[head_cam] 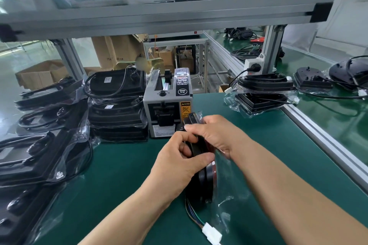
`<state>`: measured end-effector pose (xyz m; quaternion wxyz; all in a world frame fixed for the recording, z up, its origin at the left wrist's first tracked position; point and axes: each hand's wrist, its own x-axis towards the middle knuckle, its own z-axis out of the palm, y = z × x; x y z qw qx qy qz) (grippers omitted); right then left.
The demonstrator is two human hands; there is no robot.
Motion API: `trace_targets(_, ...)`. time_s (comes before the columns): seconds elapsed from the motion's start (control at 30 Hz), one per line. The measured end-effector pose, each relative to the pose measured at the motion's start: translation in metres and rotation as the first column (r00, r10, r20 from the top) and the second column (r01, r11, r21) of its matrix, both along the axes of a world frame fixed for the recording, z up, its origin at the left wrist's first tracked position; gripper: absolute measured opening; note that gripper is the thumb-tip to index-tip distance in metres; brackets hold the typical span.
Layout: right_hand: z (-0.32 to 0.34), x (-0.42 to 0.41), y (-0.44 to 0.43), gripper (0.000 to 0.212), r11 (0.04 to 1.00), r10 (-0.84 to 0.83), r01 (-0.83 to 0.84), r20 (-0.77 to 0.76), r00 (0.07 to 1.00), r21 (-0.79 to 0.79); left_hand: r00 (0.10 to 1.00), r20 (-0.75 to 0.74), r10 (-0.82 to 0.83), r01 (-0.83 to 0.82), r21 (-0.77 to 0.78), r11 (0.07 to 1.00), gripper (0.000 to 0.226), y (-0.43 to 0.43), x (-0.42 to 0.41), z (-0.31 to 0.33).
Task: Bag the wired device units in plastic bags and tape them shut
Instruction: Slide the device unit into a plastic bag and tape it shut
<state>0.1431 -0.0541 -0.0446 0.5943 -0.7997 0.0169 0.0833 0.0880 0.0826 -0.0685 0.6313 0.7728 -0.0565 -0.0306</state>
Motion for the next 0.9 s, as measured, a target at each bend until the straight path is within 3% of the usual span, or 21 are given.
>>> trace_targets(0.1,-0.009,0.009,0.001,0.019,1.0,-0.014,0.015,-0.038,0.999,0.022,0.991,-0.095,0.094,-0.109,-0.161,0.981,0.01,0.012,0.024,0.003)
trace_targets(0.2,-0.014,0.009,-0.001,0.009,0.989,-0.018,0.028,-0.066,0.998,0.143,0.881,-0.249,0.403,-0.457,-0.222,0.861,0.013,0.026,0.071,0.001)
trace_targets(0.3,-0.016,0.009,-0.001,0.007,0.992,-0.017,0.023,-0.05,0.999,0.127,0.77,-0.421,0.479,-0.609,-0.262,0.749,0.013,0.03,0.105,0.0)
trace_targets(0.57,-0.019,0.01,0.001,0.009,0.986,-0.019,0.024,-0.033,0.999,0.168,0.701,-0.509,0.499,-0.699,-0.353,0.622,0.02,0.019,0.131,0.006)
trace_targets(0.7,-0.017,0.003,0.0,0.012,0.99,0.041,-0.035,-0.042,0.998,0.138,0.687,-0.477,0.548,-0.723,-0.366,0.586,0.019,0.012,0.13,0.008)
trace_targets(0.8,-0.017,-0.009,-0.006,0.012,0.983,0.113,-0.104,-0.05,0.992,0.153,0.715,-0.432,0.55,-0.696,-0.364,0.619,0.02,0.016,0.119,0.011)
trace_targets(0.9,-0.019,-0.016,-0.009,0.013,0.974,0.133,-0.121,-0.051,0.99,0.19,0.822,-0.395,0.41,-0.553,-0.384,0.739,0.022,0.028,0.099,0.017)
